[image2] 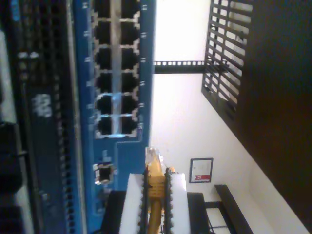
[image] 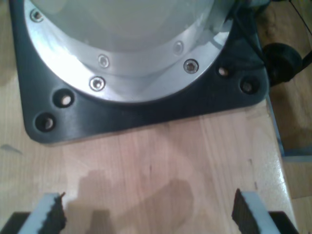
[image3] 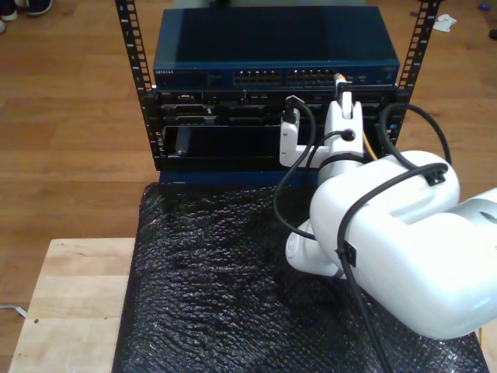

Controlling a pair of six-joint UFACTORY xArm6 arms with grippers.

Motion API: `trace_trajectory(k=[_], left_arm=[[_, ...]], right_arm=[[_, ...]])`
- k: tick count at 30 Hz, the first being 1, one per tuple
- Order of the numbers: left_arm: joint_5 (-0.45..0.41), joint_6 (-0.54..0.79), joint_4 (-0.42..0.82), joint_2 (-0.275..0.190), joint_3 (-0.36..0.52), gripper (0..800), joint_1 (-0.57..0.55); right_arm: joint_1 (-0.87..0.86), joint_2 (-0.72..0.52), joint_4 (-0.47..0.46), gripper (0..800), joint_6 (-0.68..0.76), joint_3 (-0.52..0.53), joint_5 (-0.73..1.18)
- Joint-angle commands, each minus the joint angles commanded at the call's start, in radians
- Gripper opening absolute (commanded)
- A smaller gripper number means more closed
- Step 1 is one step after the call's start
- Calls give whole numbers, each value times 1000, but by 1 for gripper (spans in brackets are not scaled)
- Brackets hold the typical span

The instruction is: Grab the cable and plug it in

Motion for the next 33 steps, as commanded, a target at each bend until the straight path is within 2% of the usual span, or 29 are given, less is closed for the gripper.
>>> trace_trajectory(k=[33], left_arm=[[0,0,0,0,0,799,0]], right_arm=[[-2,28,-9,0,64,-17,51]])
